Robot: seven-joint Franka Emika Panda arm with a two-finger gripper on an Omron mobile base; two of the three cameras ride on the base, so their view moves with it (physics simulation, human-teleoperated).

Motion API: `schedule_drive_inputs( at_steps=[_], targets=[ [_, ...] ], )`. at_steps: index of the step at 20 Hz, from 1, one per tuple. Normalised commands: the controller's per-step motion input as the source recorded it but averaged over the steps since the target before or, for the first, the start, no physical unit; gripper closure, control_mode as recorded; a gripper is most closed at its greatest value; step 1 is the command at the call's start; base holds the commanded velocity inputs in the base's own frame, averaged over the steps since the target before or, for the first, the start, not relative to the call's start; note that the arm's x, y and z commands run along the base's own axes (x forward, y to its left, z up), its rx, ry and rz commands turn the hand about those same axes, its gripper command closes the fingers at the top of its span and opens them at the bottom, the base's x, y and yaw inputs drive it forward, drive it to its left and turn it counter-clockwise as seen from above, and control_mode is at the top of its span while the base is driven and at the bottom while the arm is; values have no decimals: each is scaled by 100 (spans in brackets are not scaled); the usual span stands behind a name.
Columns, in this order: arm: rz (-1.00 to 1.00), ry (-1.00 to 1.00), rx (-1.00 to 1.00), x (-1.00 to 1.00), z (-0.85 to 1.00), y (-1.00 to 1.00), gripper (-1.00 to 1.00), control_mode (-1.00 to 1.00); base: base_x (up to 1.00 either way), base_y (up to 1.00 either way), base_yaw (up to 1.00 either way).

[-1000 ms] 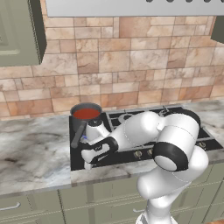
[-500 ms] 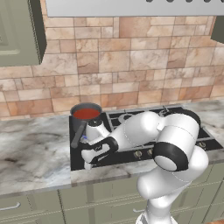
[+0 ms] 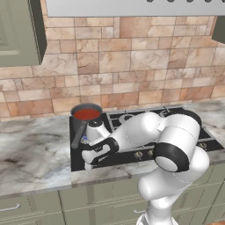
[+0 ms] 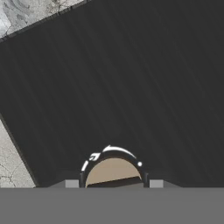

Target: Wait until the marinara sauce is simmered to a deep red color and then turn off the stove.

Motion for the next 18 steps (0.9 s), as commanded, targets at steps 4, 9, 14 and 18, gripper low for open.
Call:
schedule_drive_inputs(
  at_steps=[4,9,14,18],
  targets=[
    [0,0,0,0,0,0,100,-100,0,0,0],
    [0,0,0,0,0,0,100,-100,0,0,0],
    [0,0,0,0,0,0,100,-100,0,0,0],
    [0,0,0,0,0,0,100,-100,0,0,0]
  ],
)
